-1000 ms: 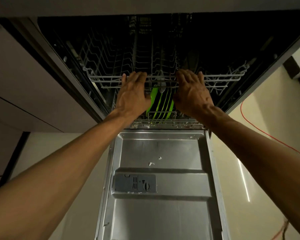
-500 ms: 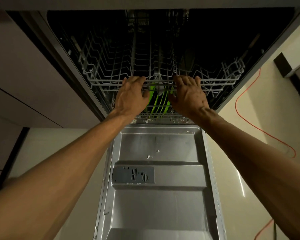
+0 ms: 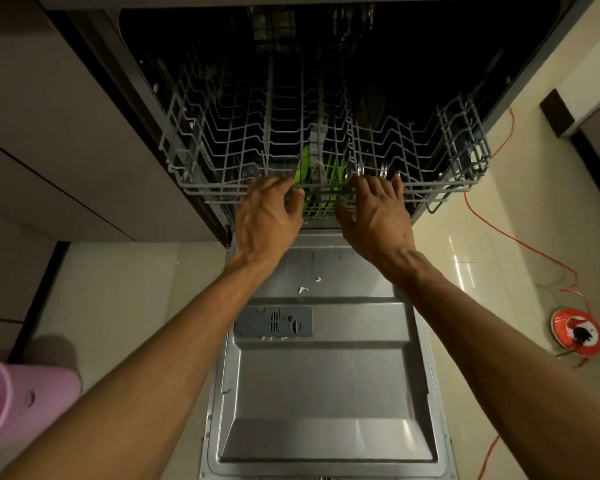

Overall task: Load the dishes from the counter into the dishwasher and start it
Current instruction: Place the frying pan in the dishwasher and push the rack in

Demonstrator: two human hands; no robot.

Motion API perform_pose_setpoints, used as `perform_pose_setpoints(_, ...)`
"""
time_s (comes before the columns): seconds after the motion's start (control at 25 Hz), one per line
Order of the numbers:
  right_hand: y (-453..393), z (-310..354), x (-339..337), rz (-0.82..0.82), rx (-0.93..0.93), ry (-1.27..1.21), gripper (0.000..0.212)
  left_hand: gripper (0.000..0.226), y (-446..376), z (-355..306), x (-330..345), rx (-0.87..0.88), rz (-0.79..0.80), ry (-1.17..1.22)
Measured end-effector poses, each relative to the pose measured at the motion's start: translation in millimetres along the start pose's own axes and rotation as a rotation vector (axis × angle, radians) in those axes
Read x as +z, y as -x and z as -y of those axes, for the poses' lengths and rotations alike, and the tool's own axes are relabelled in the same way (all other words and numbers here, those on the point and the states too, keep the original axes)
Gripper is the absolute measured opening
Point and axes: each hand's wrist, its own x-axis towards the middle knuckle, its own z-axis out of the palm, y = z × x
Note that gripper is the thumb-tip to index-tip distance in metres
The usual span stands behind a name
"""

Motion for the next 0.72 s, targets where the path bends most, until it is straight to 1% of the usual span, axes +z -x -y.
perform_pose_setpoints(0.08, 16.6, 5.9, -0.3, -0.011, 0.028, -0.026, 0.045, 0.034, 15.8, -3.8, -6.9, -0.022, -0.002, 0.001)
perform_pose_setpoints(0.24, 44.5, 20.0, -8.4, 0.01, 0.121, -0.057, 0.043, 0.035, 42.0, -10.2, -25.3, -0.062, 0.081, 0.006)
perform_pose_setpoints(0.4, 69.8, 25.7, -15.0, 0.039, 0.136, -0.043, 0.042, 0.033, 62.2, -17.2, -41.0, -0.104, 0.139, 0.026)
perform_pose_setpoints(0.56, 99.1, 29.8, -19.3, 0.031, 0.156, -0.074, 0.038, 0.029, 88.0, -26.4, -56.9, -0.16, 0.165, 0.024)
perform_pose_setpoints(0.72, 128.5, 36.8, -21.3, 0.014, 0.19, -0.096, 0.033, 0.028, 113.5, -27.6, -68.0, -0.161, 0.208, 0.018)
